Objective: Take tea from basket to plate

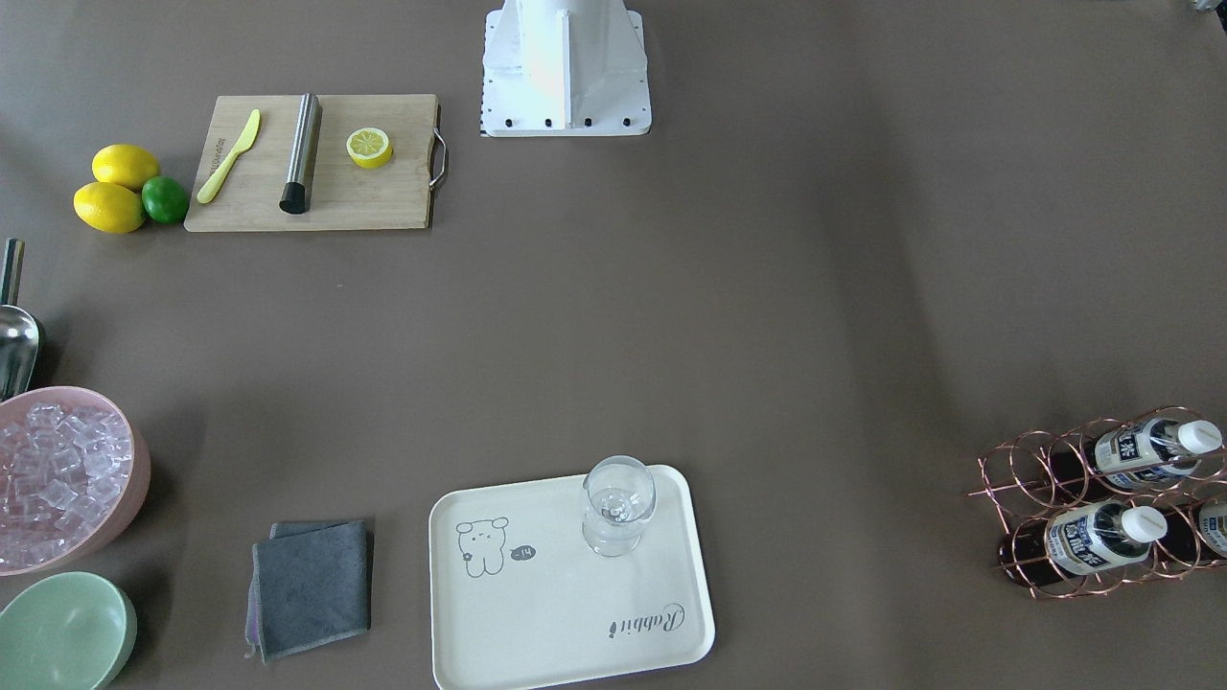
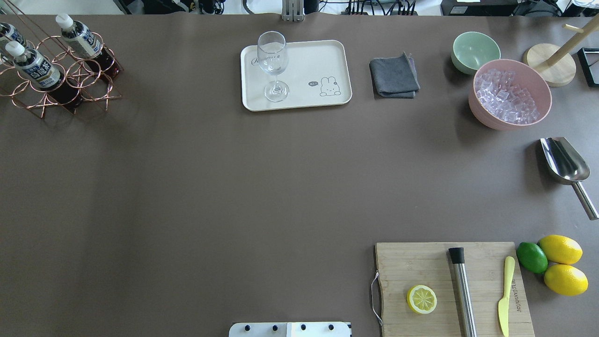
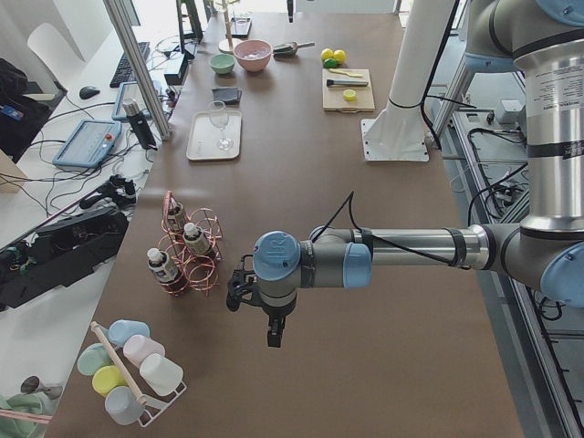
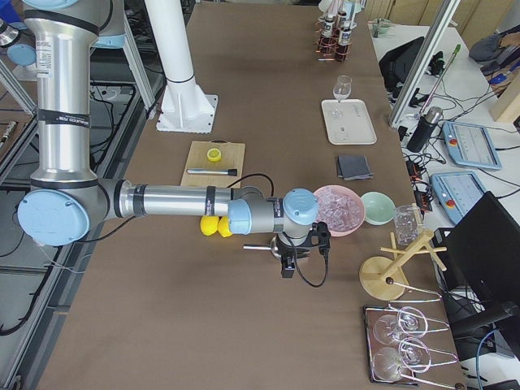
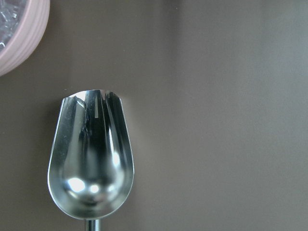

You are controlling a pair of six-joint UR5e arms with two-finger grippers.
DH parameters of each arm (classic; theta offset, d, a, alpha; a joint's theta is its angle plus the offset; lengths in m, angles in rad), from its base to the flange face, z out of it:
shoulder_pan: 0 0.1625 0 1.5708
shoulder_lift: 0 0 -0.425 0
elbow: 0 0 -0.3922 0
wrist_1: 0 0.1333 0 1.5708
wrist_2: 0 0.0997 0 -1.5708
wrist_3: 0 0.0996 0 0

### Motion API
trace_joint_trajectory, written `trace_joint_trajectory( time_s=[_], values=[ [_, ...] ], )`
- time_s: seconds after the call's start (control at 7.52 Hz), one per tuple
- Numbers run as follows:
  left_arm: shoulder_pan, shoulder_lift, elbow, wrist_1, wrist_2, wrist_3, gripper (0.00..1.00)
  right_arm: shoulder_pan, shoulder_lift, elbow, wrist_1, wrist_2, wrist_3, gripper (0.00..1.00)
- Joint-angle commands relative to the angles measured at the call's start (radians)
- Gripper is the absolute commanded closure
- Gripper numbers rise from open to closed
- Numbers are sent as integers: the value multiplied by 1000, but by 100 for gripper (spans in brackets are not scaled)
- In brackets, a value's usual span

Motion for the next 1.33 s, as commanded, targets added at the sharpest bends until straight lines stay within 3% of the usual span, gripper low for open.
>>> trace_joint_trajectory(
  time_s=[0.0, 0.27, 0.4, 0.8, 0.93, 1.2],
  values=[
    [-6, -12, 4, 7, 3, -2, 2, 2, -6, 29, -3, -8, 2, 0],
    [-9, -6, -9, 3, 1, 1, 2, 183, -58, 48, -5, 13, -11, 0],
    [-9, -9, -21, 3, 6, 4, 2, 203, -81, 44, 1, 48, -11, 0],
    [-17, 16, -85, 0, 10, 16, 2, 195, -88, 36, -3, 9, -13, 0],
    [-52, 23, -90, 6, 15, 142, 3, 163, -78, 36, -3, -25, -13, 0],
    [-49, -16, -99, 16, 12, 173, 3, 164, -78, 47, 2, -13, -14, 0]
  ],
)
